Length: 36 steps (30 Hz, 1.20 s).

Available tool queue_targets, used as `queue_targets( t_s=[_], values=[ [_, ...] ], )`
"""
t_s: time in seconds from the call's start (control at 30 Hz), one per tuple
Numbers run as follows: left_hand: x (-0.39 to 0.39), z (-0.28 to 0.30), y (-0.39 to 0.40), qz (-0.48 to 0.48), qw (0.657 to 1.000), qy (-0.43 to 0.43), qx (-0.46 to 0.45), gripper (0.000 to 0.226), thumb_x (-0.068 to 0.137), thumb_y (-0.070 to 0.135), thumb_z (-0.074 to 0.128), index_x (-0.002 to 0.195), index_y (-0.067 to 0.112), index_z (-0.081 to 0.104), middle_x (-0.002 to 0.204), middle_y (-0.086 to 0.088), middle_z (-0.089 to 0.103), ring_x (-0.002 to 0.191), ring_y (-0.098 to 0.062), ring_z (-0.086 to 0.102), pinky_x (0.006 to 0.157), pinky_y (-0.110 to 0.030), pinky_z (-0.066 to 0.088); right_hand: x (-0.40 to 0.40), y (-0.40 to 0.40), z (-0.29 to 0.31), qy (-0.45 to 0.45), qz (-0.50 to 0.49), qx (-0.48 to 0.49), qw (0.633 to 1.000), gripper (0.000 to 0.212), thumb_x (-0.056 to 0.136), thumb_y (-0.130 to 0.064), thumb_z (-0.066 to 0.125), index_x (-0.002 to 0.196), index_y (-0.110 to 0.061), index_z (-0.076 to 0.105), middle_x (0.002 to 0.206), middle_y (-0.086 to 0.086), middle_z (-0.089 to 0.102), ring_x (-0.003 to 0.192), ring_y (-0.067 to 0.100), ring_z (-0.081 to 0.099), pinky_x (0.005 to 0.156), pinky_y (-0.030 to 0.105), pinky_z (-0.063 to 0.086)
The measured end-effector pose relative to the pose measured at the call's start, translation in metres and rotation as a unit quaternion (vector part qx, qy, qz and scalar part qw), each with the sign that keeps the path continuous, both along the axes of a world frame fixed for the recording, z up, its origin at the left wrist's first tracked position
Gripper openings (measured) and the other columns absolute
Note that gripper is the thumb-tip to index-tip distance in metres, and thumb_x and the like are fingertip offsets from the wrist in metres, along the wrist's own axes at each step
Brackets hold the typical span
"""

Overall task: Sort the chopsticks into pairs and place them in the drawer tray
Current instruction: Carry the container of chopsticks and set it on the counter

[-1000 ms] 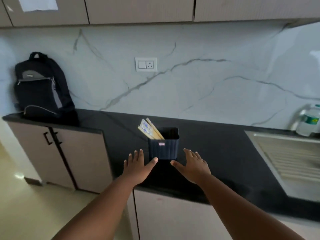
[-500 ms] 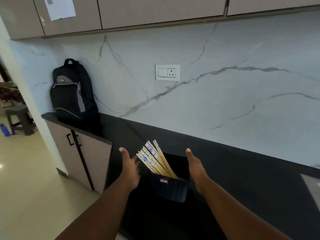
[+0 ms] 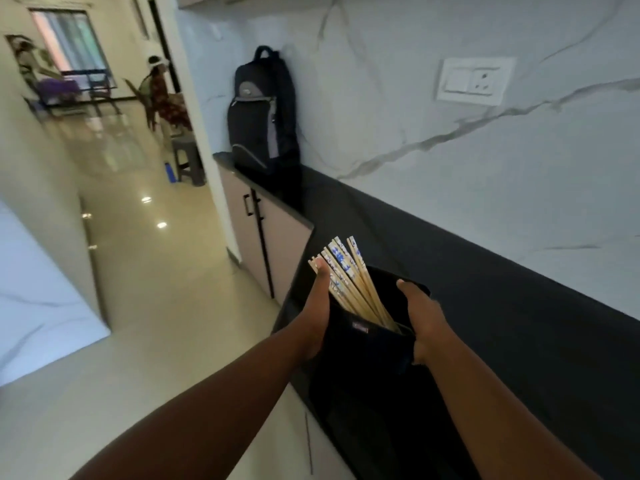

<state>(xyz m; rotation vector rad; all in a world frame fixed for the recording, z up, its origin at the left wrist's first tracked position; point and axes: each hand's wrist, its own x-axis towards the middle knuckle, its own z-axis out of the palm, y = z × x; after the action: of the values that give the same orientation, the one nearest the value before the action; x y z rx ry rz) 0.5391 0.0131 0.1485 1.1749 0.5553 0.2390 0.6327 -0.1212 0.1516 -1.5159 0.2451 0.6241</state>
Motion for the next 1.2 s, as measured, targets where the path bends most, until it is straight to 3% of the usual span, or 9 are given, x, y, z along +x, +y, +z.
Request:
queue_targets(
  t_s=[0.17,0.4,0.47,0.53,0.6,0.7,0.9,1.1,1.2],
  values=[
    [-0.094,0.007,0.039,0.063,0.993,-0.061,0.072,0.079,0.086,0.076,0.019,0.142,0.027,0.045,0.142,-0.006,0.054,0.130,-0.018,0.051,0.114,-0.044,0.031,-0.056,0.063,0.006,-0.039,0.107,-0.008,0.993,0.077,0.078,-0.048,0.071,0.140,-0.016,0.040,0.127,0.010,0.056,0.110,0.031,0.056,0.093,0.043,0.048],
    [-0.291,-0.007,0.086,0.231,0.966,-0.060,0.104,0.074,0.089,0.072,0.014,0.142,0.030,0.044,0.143,-0.003,0.053,0.133,-0.017,0.047,0.117,-0.049,0.026,-0.217,0.159,-0.008,-0.072,0.291,-0.037,0.953,0.074,0.081,-0.047,0.068,0.142,-0.018,0.036,0.113,0.011,0.056,0.080,0.022,0.057,0.057,0.028,0.040],
    [-0.359,-0.024,0.088,0.269,0.956,-0.037,0.113,0.071,0.085,0.075,0.015,0.137,0.038,0.048,0.146,0.000,0.050,0.136,-0.015,0.042,0.118,-0.047,0.024,-0.278,0.182,-0.027,-0.066,0.347,-0.051,0.934,0.075,0.079,-0.050,0.069,0.141,-0.019,0.038,0.122,0.014,0.059,0.088,0.027,0.061,0.057,0.028,0.041],
    [-0.433,-0.046,0.086,0.299,0.948,-0.002,0.111,0.069,0.082,0.076,0.017,0.133,0.042,0.048,0.148,0.002,0.046,0.136,-0.010,0.040,0.117,-0.037,0.026,-0.346,0.201,-0.051,-0.038,0.403,-0.066,0.912,0.077,0.076,-0.055,0.069,0.139,-0.022,0.042,0.126,0.012,0.060,0.098,0.029,0.062,0.060,0.030,0.043],
    [-0.511,-0.070,0.079,0.334,0.936,0.036,0.107,0.080,0.081,0.074,0.018,0.144,0.030,0.040,0.151,0.002,0.041,0.133,-0.005,0.039,0.102,-0.009,0.034,-0.422,0.217,-0.077,-0.008,0.460,-0.083,0.884,0.072,0.073,-0.057,0.069,0.133,-0.022,0.048,0.120,0.011,0.064,0.099,0.030,0.064,0.068,0.035,0.049],
    [-0.629,-0.098,0.059,0.404,0.908,0.077,0.080,0.082,0.082,0.069,0.019,0.146,0.022,0.036,0.150,0.004,0.040,0.123,0.006,0.045,0.081,0.005,0.035,-0.544,0.230,-0.116,0.045,0.565,-0.105,0.817,0.067,0.072,-0.055,0.071,0.127,-0.021,0.055,0.117,0.012,0.067,0.100,0.032,0.066,0.091,0.051,0.050],
    [-0.827,-0.121,-0.005,0.572,0.812,0.113,0.008,0.077,0.081,0.071,0.020,0.141,0.029,0.043,0.144,0.012,0.045,0.117,0.013,0.048,0.091,-0.002,0.033,-0.768,0.231,-0.149,0.057,0.722,-0.139,0.675,0.068,0.071,-0.055,0.071,0.128,-0.024,0.049,0.120,0.009,0.063,0.101,0.031,0.063,0.097,0.055,0.045],
    [-0.951,-0.118,-0.067,0.713,0.689,0.123,-0.028,0.086,0.078,0.079,0.015,0.144,0.032,0.042,0.150,0.009,0.042,0.139,-0.008,0.033,0.118,-0.032,0.016,-0.939,0.223,-0.149,0.027,0.847,-0.153,0.508,0.066,0.071,-0.062,0.067,0.125,-0.029,0.047,0.118,0.005,0.059,0.100,0.026,0.057,0.089,0.050,0.044],
    [-0.997,-0.112,-0.086,0.760,0.638,0.121,-0.032,0.086,0.077,0.081,0.011,0.140,0.034,0.047,0.148,0.008,0.045,0.136,-0.005,0.035,0.114,-0.030,0.016,-1.010,0.219,-0.141,0.010,0.886,-0.151,0.438,0.064,0.070,-0.066,0.065,0.122,-0.032,0.050,0.118,0.004,0.059,0.097,0.025,0.057,0.089,0.050,0.042]
  ],
)
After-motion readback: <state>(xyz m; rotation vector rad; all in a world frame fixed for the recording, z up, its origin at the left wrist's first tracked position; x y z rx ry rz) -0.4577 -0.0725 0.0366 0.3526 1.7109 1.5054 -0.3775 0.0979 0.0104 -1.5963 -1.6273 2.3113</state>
